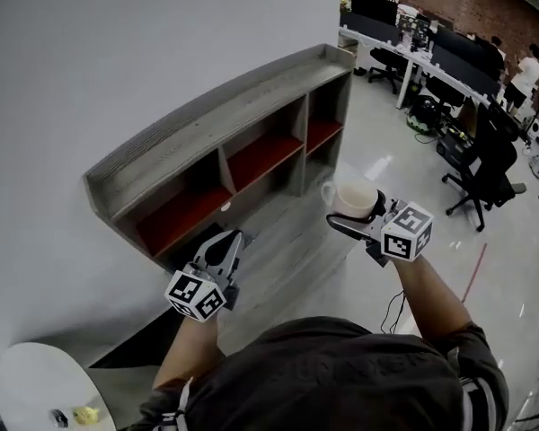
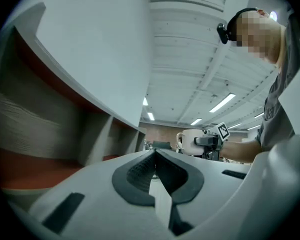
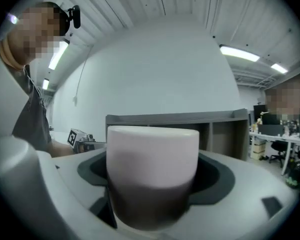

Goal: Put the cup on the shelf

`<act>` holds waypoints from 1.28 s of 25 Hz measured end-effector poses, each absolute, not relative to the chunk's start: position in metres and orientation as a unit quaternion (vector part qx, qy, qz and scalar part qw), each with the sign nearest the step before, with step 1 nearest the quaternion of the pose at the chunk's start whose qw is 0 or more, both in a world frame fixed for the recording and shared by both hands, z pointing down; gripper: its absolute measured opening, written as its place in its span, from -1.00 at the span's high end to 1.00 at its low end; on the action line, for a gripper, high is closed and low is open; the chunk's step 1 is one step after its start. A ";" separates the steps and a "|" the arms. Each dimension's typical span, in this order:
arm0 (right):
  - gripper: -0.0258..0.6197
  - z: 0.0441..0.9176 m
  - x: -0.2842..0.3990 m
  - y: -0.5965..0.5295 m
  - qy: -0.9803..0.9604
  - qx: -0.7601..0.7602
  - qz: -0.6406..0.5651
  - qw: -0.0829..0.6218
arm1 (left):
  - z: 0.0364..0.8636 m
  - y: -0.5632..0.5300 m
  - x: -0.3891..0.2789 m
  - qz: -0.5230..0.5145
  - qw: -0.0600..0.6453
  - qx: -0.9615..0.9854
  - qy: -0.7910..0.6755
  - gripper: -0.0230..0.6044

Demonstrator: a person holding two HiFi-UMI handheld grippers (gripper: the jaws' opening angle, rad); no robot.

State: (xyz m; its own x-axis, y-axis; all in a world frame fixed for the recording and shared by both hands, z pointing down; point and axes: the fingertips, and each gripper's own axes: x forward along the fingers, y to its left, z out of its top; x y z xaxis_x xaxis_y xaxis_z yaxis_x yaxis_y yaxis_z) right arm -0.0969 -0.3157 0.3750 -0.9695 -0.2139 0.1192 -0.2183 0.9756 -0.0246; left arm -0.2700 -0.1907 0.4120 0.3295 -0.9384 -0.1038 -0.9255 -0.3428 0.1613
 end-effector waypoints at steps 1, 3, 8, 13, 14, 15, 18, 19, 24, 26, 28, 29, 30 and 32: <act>-0.44 0.375 -0.120 -0.311 -0.994 0.088 0.017 0.060 | 0.413 -0.180 -0.284 -0.091 0.037 0.804 -0.587 0.91; -0.44 0.378 -0.165 -0.300 -0.997 0.047 0.016 0.064 | 0.418 -0.160 -0.311 -0.092 0.039 0.782 -0.615 0.91; -0.44 0.392 -0.277 -0.265 -0.996 -0.051 0.010 0.072 | 0.436 -0.109 -0.373 -0.094 0.045 0.730 -0.676 0.91; -0.44 0.408 -0.370 -0.221 -0.988 -0.131 0.006 0.079 | 0.450 -0.065 -0.419 -0.100 0.053 0.685 -0.720 0.91; -0.44 0.410 -0.386 -0.213 -0.986 -0.143 0.006 0.080 | 0.452 -0.058 -0.426 -0.102 0.054 0.678 -0.726 0.91; -0.44 0.413 -0.402 -0.206 -0.985 -0.154 0.005 0.081 | 0.454 -0.051 -0.434 -0.103 0.054 0.672 -0.731 0.91; -0.44 0.423 -0.443 -0.186 -0.980 -0.180 0.003 0.087 | 0.460 -0.034 -0.454 -0.107 0.058 0.655 -0.746 0.91; -0.44 0.428 -0.455 -0.180 -0.978 -0.188 0.002 0.090 | 0.462 -0.029 -0.460 -0.108 0.059 0.650 -0.750 0.91; -0.44 0.445 -0.505 -0.157 -0.972 -0.209 -0.006 0.103 | 0.469 -0.009 -0.482 -0.113 0.064 0.632 -0.764 0.91; -0.44 0.452 -0.520 -0.153 -0.972 -0.209 -0.013 0.109 | 0.472 -0.003 -0.489 -0.116 0.066 0.627 -0.767 0.91; -0.44 0.458 -0.533 -0.149 -0.971 -0.208 -0.021 0.116 | 0.474 0.001 -0.495 -0.118 0.068 0.623 -0.770 0.91; -0.44 0.461 -0.538 -0.148 -0.971 -0.207 -0.023 0.118 | 0.475 0.002 -0.497 -0.119 0.069 0.622 -0.771 0.91; -0.44 0.464 -0.543 -0.147 -0.971 -0.206 -0.024 0.120 | 0.476 0.004 -0.499 -0.119 0.070 0.620 -0.772 0.91; -0.44 0.468 -0.551 -0.147 -0.971 -0.203 -0.022 0.124 | 0.478 0.006 -0.504 -0.120 0.071 0.618 -0.774 0.91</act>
